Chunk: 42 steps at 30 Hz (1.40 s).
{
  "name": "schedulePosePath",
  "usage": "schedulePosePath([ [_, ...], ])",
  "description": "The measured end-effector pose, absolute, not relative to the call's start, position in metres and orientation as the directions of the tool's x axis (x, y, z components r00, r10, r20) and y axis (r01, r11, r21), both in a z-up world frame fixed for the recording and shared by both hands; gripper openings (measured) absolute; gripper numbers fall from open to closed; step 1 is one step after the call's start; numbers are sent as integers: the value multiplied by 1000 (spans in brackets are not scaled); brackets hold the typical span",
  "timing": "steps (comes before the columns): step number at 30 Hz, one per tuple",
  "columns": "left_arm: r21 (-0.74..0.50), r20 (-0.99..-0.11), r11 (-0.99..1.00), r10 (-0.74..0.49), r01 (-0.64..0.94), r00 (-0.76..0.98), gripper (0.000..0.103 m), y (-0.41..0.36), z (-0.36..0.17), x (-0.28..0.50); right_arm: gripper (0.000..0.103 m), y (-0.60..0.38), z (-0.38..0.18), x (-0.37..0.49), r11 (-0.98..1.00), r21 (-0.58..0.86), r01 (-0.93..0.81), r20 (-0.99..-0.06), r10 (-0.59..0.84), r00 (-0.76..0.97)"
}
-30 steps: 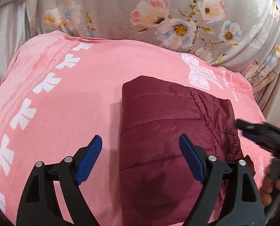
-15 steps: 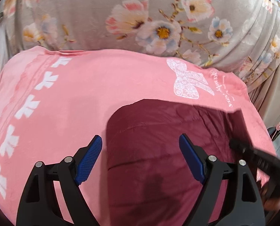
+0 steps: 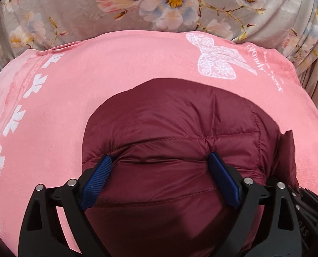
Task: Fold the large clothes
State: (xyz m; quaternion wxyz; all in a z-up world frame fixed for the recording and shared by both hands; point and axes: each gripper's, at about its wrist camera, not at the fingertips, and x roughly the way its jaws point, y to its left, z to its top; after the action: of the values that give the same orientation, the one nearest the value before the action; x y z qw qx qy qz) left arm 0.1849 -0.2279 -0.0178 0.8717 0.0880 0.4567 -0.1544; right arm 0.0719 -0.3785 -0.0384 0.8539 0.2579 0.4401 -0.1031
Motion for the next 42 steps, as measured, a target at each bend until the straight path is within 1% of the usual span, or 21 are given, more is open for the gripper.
schedulePosePath([
  [3,39,-819,937,-168,346,548,95,-231,-23,186,20,-377,-41,69,851,332,406,-797,23,603],
  [6,57,-815,934,-161,354,557,95,-233,-25,183,31,-377,-25,60,851,295,434,-799,-28,600],
  [9,45,-820,932,-171,360,546,95,-229,-21,182,31,-377,4,45,855,255,452,-766,-106,633],
  [11,28,-831,934,-176,356,528,94,-225,-14,184,31,-373,34,39,875,208,436,-722,-164,672],
  [14,-14,-821,939,-207,343,532,94,-220,10,194,31,-367,65,52,904,179,388,-692,-165,703],
  [16,-32,-803,947,-216,321,555,94,-220,29,206,31,-365,75,71,915,184,358,-686,-142,714],
  [18,-27,-790,955,-201,296,579,94,-222,42,219,31,-362,72,95,920,169,354,-701,-140,699],
  [19,-13,-790,958,-185,286,584,94,-225,43,224,31,-361,63,110,921,157,356,-725,-138,675],
  [20,7,-798,961,-162,277,581,94,-229,39,232,31,-361,37,133,919,139,369,-774,-131,620],
  [21,17,-811,961,-148,276,565,94,-233,31,238,31,-361,37,133,919,139,369,-774,-131,620],
  [22,22,-825,961,-138,276,548,94,-235,23,243,31,-364,12,142,912,109,396,-808,-151,569],
  [24,33,-853,960,-118,278,509,94,-239,1,249,31,-369,-14,142,901,130,414,-828,-131,545],
  [25,34,-860,960,-113,276,498,95,-240,-11,250,27,-372,-23,139,897,148,417,-824,-121,553],
  [26,20,-858,962,-123,271,500,95,-240,-17,249,27,-375,-27,135,893,162,420,-818,-117,564],
  [29,18,-842,963,-131,269,524,98,-241,-22,245,27,-379,-35,131,885,192,425,-809,-102,579],
  [35,61,-817,961,-108,271,566,98,-247,-33,237,27,-372,-45,128,882,191,431,-791,-123,600],
  [42,108,-797,959,-74,262,599,98,-252,-38,234,28,-375,-48,127,875,216,433,-785,-109,610],
])
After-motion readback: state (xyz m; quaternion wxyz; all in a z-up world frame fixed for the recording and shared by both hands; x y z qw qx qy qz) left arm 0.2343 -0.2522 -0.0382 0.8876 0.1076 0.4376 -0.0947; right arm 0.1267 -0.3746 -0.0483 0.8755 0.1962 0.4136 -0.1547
